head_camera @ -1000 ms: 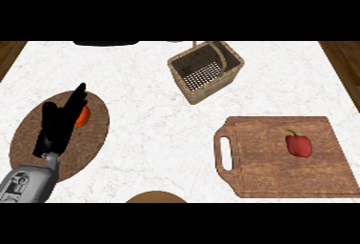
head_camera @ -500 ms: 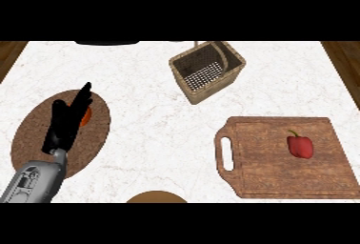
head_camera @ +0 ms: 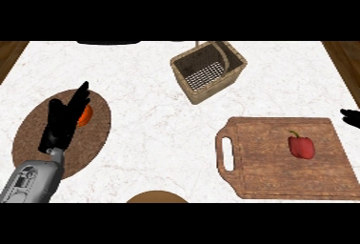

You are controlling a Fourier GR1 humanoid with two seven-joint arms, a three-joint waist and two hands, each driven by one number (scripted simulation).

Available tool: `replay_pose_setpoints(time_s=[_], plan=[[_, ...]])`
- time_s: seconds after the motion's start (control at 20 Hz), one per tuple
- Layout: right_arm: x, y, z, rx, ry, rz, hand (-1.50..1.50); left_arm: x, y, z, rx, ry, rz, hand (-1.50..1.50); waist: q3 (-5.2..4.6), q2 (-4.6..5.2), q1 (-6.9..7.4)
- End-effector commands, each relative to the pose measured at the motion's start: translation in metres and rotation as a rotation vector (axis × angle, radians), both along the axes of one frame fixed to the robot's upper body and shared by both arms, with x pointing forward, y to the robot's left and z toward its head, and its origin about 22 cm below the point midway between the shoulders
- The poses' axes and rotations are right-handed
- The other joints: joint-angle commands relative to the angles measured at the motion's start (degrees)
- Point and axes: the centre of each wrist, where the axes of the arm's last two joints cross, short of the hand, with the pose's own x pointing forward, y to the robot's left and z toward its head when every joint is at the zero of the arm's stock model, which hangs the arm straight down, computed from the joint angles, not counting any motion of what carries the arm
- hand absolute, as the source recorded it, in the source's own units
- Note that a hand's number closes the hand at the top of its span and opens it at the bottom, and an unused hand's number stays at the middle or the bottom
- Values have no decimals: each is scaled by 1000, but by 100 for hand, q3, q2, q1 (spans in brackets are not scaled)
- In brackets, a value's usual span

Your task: Pick the bell pepper from the cutting board and place it in the basket

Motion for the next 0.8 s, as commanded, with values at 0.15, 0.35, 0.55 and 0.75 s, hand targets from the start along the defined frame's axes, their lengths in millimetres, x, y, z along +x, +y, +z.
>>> replay_pose_setpoints(time_s=[0.15, 0.35, 0.55, 0.75], plan=[[28, 38, -30, -14, 5, 9, -150, 0, 7, -9, 13, -18, -2, 0, -1, 6, 18], [34, 25, -46, 6, -3, 15, -150, 7, -12, -6, -16, -11, 0, 0, 1, 3, 3], [27, 35, -68, -2, -10, 40, -150, -9, 3, 5, -10, 13, -9, 0, 1, -2, 14], [25, 42, -72, 6, 0, 32, -150, 1, -3, 1, 2, -2, -1, 0, 0, -3, -14]])
